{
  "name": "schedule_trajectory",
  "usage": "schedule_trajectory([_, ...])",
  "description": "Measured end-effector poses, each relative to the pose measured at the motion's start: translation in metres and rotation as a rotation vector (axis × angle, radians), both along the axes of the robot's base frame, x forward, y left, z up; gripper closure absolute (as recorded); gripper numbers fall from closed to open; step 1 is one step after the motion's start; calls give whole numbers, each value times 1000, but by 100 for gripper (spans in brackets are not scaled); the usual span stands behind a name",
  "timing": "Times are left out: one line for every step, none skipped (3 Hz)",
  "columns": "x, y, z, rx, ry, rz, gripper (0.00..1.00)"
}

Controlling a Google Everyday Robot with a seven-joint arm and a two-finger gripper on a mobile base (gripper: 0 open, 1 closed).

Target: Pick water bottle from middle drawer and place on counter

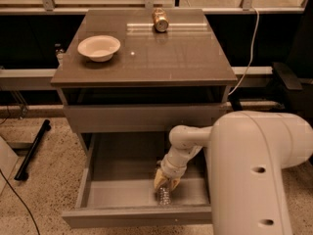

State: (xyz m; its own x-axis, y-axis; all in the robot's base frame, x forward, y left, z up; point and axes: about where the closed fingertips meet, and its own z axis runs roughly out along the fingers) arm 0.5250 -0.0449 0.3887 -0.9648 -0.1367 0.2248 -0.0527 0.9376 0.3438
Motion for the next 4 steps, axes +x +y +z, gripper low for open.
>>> schedule_trajectory([-1, -7, 16, 99, -26, -28, 100])
schedule_trajectory([1, -16, 51, 220, -110, -46, 100])
schedule_trajectory([0, -27, 101, 340, -218, -42, 100])
schedule_trajectory([-3, -39, 184, 414, -398, 50, 100])
